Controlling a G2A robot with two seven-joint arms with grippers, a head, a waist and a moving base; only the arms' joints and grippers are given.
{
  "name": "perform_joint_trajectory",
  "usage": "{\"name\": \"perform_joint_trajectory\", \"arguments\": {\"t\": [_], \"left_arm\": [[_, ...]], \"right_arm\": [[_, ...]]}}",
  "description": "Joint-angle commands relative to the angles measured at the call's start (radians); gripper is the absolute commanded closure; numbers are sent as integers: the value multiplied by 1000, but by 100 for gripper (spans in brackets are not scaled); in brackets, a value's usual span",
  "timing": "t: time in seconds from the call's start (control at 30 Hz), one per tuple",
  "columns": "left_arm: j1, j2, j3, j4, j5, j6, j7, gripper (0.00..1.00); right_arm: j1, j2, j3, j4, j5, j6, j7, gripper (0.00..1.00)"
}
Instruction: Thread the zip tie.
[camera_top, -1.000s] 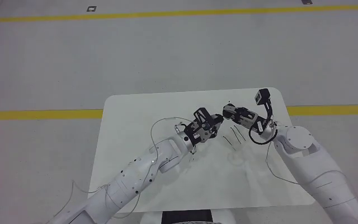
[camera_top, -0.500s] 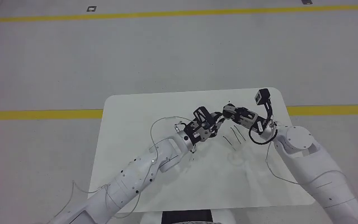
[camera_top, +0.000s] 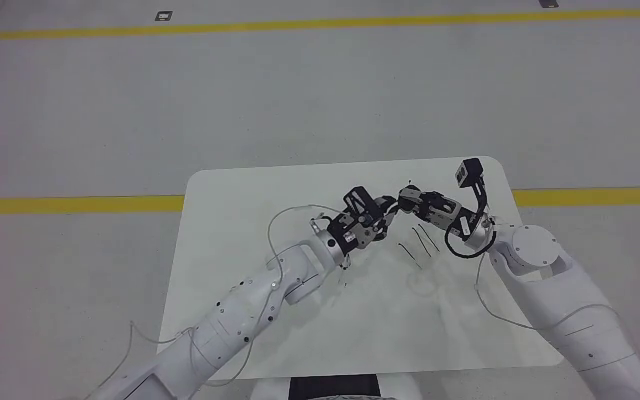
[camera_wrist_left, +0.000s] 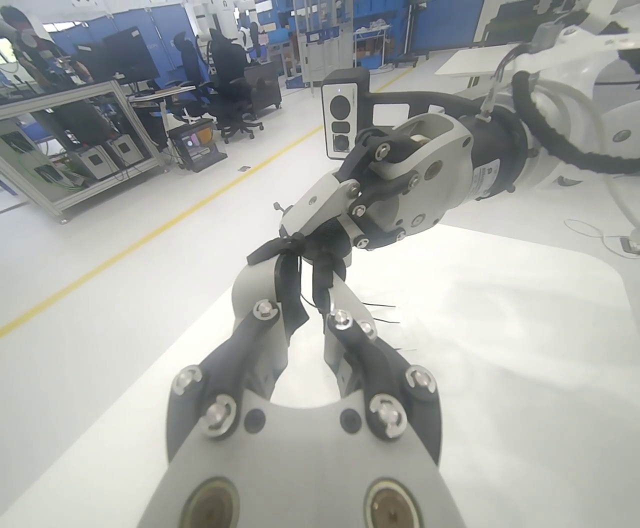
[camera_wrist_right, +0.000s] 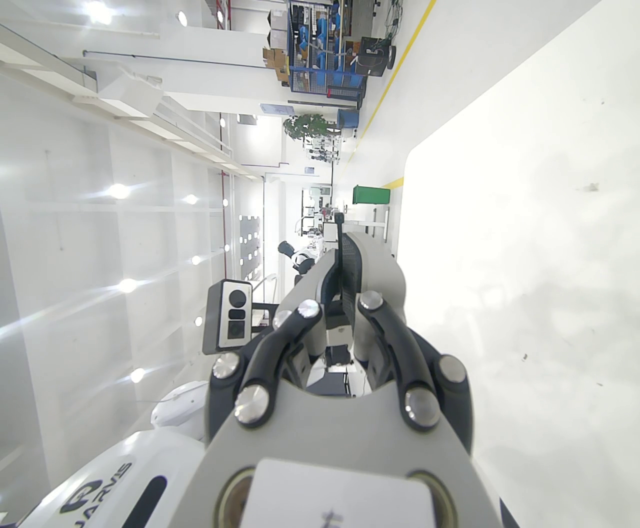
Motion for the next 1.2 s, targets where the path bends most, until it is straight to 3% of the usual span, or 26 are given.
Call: {"name": "perform_joint_trajectory", "arguments": {"t": [0.0,0.37,0.67,1.07,1.1,1.13,1.17], "left_arm": [[-1,-1,0,1,1,-1,-1,92],[-8,-8,0,4,9,-7,0,90],[-10,-13,-3,10,12,-13,-3,100],[-9,-17,-10,17,10,-23,-6,100],[-7,-17,-13,17,9,-25,-5,100],[-6,-17,-16,16,8,-26,-4,100],[-4,-16,-19,15,7,-27,-3,100]], "right_arm": [[0,0,0,0,0,0,0,100],[0,0,0,0,0,0,0,100],[0,0,0,0,0,0,0,100],[0,0,0,0,0,0,0,100],[0,0,0,0,0,0,0,98],[0,0,0,0,0,0,0,80],[0,0,0,0,0,0,0,53]]}}
